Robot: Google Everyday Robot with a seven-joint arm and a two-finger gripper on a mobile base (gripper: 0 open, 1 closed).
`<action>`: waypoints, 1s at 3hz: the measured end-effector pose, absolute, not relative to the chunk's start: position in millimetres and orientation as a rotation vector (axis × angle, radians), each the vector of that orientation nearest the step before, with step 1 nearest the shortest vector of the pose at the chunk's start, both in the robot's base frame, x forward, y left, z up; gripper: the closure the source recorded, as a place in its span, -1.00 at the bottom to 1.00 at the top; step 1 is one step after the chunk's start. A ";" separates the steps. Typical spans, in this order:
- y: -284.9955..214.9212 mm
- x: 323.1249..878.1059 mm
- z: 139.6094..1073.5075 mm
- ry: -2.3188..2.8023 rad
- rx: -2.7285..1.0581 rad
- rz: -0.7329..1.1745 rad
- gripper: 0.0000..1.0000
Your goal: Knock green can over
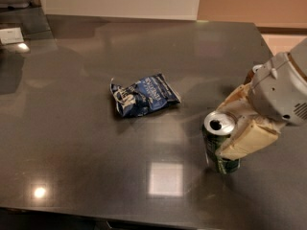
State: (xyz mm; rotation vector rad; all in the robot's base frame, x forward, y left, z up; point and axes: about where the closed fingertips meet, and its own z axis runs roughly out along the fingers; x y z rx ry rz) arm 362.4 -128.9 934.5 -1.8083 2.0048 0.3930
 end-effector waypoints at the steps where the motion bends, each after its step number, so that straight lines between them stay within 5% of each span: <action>1: -125.9 372.3 929.9 2.099 -1.925 0.289 1.00; 3: -126.2 390.4 905.0 2.240 -2.108 0.070 1.00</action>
Offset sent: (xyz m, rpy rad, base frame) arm 0.0273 -0.0047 -0.0347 -0.5016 0.1474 0.0547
